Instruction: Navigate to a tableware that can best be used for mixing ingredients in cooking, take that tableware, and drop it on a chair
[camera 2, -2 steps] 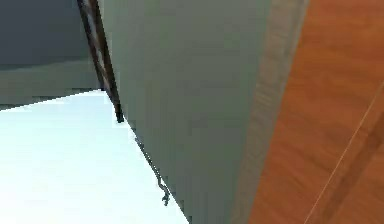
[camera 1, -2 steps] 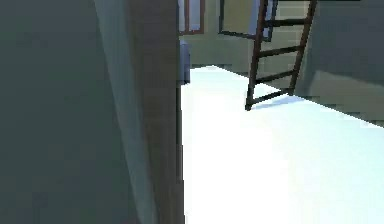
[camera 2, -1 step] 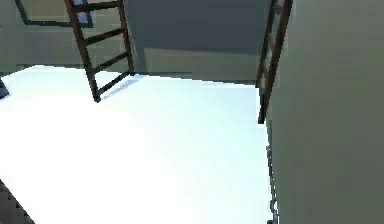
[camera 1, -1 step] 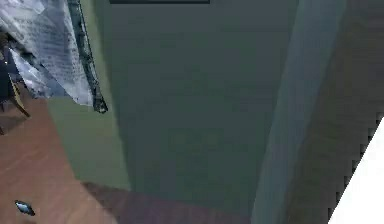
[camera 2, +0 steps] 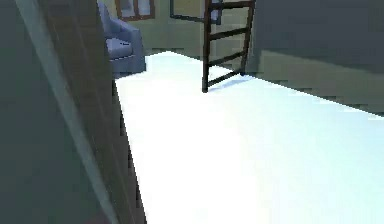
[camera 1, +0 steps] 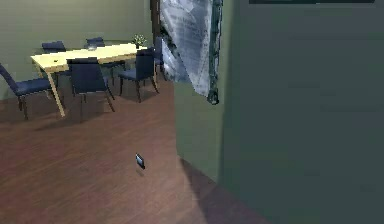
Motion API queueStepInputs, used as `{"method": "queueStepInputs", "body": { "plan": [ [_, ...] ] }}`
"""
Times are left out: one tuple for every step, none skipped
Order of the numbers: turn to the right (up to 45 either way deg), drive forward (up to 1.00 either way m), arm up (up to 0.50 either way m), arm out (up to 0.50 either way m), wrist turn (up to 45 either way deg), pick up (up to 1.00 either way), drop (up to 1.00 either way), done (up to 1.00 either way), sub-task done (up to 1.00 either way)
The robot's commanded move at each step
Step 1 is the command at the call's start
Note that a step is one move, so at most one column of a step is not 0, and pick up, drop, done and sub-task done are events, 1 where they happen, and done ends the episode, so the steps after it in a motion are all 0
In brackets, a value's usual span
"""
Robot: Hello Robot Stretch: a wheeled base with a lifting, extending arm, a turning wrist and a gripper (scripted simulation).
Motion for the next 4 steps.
{"method": "queueStepInputs", "body": {
  "plan": [
    [0.0, 0.05, 0.00, 0.00, 0.0, 0.00, 0.00, 0.00, 0.00],
    [-27.0, 0.00, 0.00, 0.00, 0.0, 0.00, 0.00, 0.00, 0.00],
    [0.0, 0.90, 0.00, 0.00, 0.0, 0.00, 0.00, 0.00, 0.00],
    [-45.0, 0.00, 0.00, 0.00, 0.0, 0.00, 0.00, 0.00, 0.00]
  ]
}}
